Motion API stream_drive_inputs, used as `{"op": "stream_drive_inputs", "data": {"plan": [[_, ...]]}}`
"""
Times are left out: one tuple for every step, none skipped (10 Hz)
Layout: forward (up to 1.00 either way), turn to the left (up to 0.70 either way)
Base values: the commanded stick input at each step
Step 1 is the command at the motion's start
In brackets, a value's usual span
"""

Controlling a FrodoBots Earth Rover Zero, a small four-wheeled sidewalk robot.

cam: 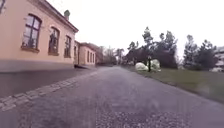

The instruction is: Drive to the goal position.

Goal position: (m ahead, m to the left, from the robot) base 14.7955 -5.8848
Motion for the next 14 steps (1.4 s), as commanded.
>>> {"op": "stream_drive_inputs", "data": {"plan": [[1.00,0.00],[1.00,0.00],[1.00,0.00],[1.00,0.00],[1.00,0.00],[1.00,0.00],[1.00,0.00],[1.00,0.00],[1.00,0.00],[1.00,0.00],[1.00,0.00],[1.00,0.00],[1.00,0.00],[1.00,0.00]]}}
